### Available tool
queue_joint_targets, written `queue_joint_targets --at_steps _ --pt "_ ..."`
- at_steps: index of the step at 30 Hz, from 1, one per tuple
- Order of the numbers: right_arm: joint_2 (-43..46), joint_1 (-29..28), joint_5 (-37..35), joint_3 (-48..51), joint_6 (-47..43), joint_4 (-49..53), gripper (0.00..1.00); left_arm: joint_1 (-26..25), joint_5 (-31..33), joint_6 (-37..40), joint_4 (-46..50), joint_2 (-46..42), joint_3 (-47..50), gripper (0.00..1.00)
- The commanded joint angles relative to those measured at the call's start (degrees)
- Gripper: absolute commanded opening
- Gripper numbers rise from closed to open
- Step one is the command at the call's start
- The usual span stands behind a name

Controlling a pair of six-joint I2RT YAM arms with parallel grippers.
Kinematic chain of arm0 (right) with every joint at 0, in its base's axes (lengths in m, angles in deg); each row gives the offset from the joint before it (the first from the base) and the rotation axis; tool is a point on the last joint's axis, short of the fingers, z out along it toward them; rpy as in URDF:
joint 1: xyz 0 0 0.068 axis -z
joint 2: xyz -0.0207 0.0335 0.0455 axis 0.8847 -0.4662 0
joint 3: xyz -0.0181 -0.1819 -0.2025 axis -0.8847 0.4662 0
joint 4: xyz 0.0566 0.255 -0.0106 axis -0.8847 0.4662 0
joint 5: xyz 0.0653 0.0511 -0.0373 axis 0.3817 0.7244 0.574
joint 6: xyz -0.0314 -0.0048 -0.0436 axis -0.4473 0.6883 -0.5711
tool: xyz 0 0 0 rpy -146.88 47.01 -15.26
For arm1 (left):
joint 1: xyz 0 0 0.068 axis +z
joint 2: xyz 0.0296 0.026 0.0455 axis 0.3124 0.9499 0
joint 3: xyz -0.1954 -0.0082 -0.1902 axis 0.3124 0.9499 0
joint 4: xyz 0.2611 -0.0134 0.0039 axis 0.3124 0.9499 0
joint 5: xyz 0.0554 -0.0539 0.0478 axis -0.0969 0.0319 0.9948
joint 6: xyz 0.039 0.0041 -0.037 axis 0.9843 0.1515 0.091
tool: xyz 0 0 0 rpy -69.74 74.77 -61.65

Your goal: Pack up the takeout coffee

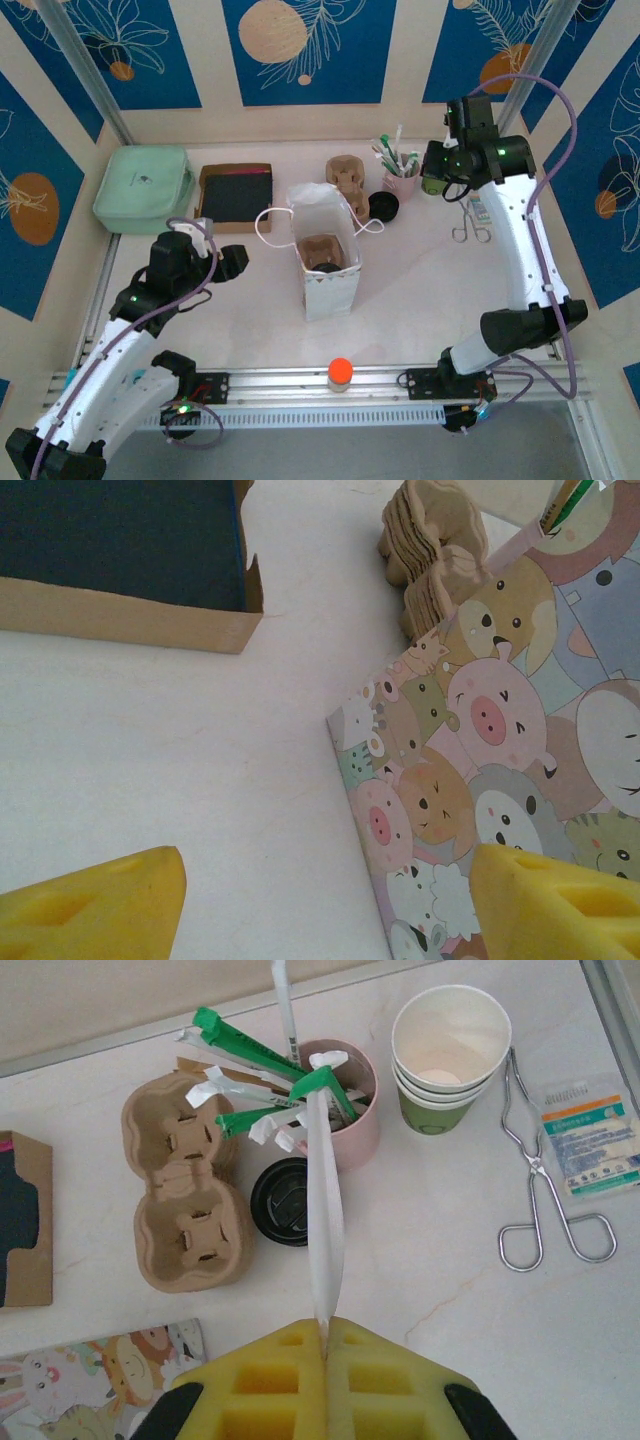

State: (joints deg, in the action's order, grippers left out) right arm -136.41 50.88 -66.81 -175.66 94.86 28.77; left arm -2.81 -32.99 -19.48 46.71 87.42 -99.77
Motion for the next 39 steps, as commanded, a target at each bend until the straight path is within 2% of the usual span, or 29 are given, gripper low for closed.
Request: queue_joint_targets --at_steps 1,15,23,27,39 --pt "2.3 -0.8 -0.8 -1.2 -0.6 1.3 0.05 0.6 -1.3 -0.1 -0.1 -0.2 -1.0 0.75" --pt "4.4 -6.3 -2.1 -5.4 -2.9 2.1 0.06 0.6 -1.3 -0.1 -0.6 0.3 -0.9 0.75" --pt "7.2 -9.9 -0.2 -5.8 -4.6 0.0 0.06 0.6 -1.4 -0.2 -0.6 0.3 -0.9 0.74" --pt "8.4 -10.5 3.2 -5.9 -4.9 -1.0 0.06 0.6 -1.4 -0.3 -0.6 0.2 -0.9 0.75" --pt "11.4 -11.8 19.5 -5.8 -7.5 -3.4 0.06 0.6 -1.5 -0.2 -0.4 0.2 -1.2 0.75"
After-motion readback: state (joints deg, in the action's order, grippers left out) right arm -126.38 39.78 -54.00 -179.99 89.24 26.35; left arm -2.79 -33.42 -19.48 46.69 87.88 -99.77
